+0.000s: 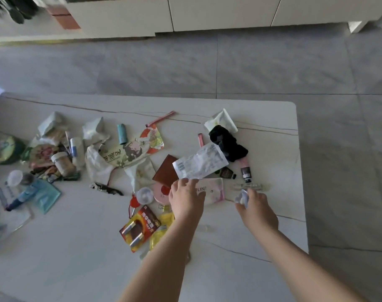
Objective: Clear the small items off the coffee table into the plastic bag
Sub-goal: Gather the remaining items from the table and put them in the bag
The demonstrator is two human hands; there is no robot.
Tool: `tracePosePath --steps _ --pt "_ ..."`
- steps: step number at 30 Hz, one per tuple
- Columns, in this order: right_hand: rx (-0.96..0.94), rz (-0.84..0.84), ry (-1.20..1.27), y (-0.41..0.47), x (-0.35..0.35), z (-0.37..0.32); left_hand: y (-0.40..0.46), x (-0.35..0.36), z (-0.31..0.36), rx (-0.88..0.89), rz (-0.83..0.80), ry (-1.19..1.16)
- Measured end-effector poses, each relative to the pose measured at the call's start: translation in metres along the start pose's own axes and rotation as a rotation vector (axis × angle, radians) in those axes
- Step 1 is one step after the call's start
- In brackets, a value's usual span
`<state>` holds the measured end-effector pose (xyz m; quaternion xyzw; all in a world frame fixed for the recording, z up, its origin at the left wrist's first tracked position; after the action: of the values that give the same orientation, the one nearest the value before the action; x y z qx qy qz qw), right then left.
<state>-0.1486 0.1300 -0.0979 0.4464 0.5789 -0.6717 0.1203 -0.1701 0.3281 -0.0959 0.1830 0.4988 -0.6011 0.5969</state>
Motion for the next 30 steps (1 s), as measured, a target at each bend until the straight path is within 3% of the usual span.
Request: tracePosePath --steps 7,15,22,26,30 --pt "0.052 0.014 0.022 0.024 0.021 -0.009 0.013 0.02 -0.019 -0.091 0.011 0.125" --pt "-0.139 -0.021 -0.001 0.017 0.032 -0.019 0.005 0.027 -0.025 -0.09 -0.035 0.208" --pt "-0.178 -0.164 0.115 -0.001 0.034 -0.016 -0.033 0.007 -0.044 -0.208 0.028 -0.025" --pt "-0.196 -0.192 -0.004 -0.02 0.049 -0.022 -0.066 -0.01 -0.065 -0.233 0.095 -0.285" --pt "-0.303 -0.134 -0.101 -0.043 0.07 -0.038 -0.096 -0.015 -0.098 -0.333 0.139 -0.348"
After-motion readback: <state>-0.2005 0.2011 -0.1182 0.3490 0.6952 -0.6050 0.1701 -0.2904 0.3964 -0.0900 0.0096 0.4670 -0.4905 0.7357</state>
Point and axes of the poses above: each hand's wrist, its own y-axis towards the middle knuckle, its own x-axis out of the palm, z = x × y, the point moved 6 cm from there along y, towards the middle knuckle, and after that the axes turned 15 degrees about x, right-handed, at the moved point
